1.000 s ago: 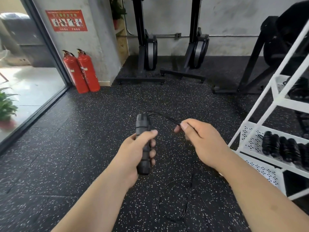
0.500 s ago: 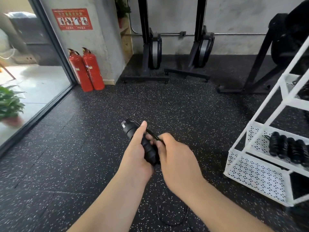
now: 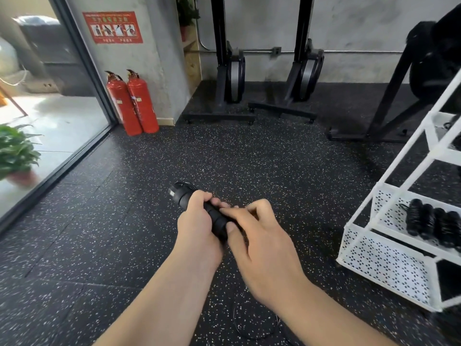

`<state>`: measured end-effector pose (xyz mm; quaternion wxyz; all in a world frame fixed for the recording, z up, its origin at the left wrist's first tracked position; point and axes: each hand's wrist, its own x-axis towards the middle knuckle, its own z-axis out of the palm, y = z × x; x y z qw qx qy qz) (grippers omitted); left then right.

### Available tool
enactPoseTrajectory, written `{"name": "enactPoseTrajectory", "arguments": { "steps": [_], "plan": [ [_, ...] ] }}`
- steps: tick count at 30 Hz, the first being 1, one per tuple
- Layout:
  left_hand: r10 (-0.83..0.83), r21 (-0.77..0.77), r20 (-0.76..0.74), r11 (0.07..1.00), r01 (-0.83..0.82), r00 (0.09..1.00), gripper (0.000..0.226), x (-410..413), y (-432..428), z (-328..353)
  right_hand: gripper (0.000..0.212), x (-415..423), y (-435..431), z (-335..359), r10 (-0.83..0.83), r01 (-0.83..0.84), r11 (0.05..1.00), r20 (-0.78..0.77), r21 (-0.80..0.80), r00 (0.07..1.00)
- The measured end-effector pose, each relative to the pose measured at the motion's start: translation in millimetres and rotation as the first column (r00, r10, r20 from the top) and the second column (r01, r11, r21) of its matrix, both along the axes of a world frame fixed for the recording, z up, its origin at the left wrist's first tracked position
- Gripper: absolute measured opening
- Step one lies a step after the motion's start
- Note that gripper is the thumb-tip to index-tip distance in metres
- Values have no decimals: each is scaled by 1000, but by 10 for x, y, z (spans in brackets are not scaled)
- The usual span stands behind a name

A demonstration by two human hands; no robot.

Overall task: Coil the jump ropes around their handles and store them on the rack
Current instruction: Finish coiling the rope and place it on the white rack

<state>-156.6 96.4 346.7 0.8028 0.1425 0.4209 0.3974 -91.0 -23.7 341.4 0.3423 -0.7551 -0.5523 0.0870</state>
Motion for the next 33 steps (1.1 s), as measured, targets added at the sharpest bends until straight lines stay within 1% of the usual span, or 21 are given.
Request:
{"name": "enactPoseTrajectory", "arguments": {
  "steps": [3, 6, 10, 16, 18, 19, 20, 21, 22, 23, 24, 25, 26, 27, 28, 29, 30, 31, 32, 33],
  "plan": [
    [-5, 50, -86, 999, 9, 996, 11, -38, -10, -27, 44, -37, -15, -29, 48, -48, 998, 4, -34, 999],
    [-31, 45, -146, 998, 38, 989, 22, -37, -78, -38, 45, -18, 22, -79, 77, -80, 996, -63, -45, 995],
    [-12, 53, -159, 998, 20, 987, 44, 3, -171, -34, 49, 12, 60, -158, 56, -57, 998, -35, -20, 998],
    [-20, 54, -161, 998, 29, 987, 55, 22, -217, -66, 48, 60, 57, -211, 39, -39, 999, -61, -3, 997],
    [-58, 58, -137, 996, 67, 989, 68, 25, -204, -83, 43, 71, 70, -207, 22, -22, 1000, -52, 5, 998],
    [-101, 61, -98, 992, 107, 990, 80, 20, -181, -90, 37, 94, 89, -197, 5, -4, 1000, -66, 17, 998],
    [-155, 71, -56, 985, 159, 986, 95, 12, -156, -90, 31, 139, 113, -185, -15, 18, 1000, -100, 25, 995],
    [-202, 95, -17, 975, 203, 979, 105, 5, -130, -76, 25, 192, 132, -155, -33, 37, 999, -149, 27, 988],
    [-233, 141, 14, 963, 229, 972, 104, 0, -113, -47, 22, 261, 146, -119, -45, 50, 999, -210, 18, 977],
    [-255, 197, 11, 949, 248, 967, 96, 1, -115, -17, 20, 342, 153, -77, -52, 54, 999, -283, 2, 958],
    [-267, 253, -21, 931, 264, 963, 90, 2, -129, 6, 21, 432, 150, -31, -58, 56, 998, -360, -16, 931],
    [-271, 318, -93, 904, 286, 958, 92, 5, -138, 9, 22, 525, 141, 13, -70, 59, 997, -428, -39, 901],
    [-259, 388, -216, 862, 327, 941, 101, -11, -153, 9, 23, 624, 120, 48, -90, 64, 995, -483, -71, 871],
    [-212, 470, -395, 789, 395, 894, 108, -33, -155, -10, 24, 718, 93, 77, -113, 64, 992, -521, -110, 846],
    [-104, 555, -594, 665, 500, 798, 111, -68, -156, -24, 25, 807, 61, 102, -133, 60, 987, -541, -150, 830],
    [86, 604, -751, 489, 629, 655, 112, -117, -133, -62, 25, 894, 21, 123, -148, 52, 981, -540, -189, 829],
    [309, 586, -805, 290, 756, 506, 114, -168, -123, -96, 26, 974, -18, 134, -153, 37, 973, -520, -226, 840],
    [499, 511, -773, 121, 851, 392, 116, -205, -129, -112, 27, 1034, -61, 152, -143, 11, 965, -487, -263, 861],
    [614, 415, -719, 4, 910, 325, 117, -227, -134, -149, 27, 1077, -99, 165, -117, -24, 954, -447, -297, 887],
    [667, 324, -689, -67, 944, 284, 118, -241, -164, -171, 27, 1101, -131, 185, -79, -66, 942, -409, -328, 909]
  ]
}}
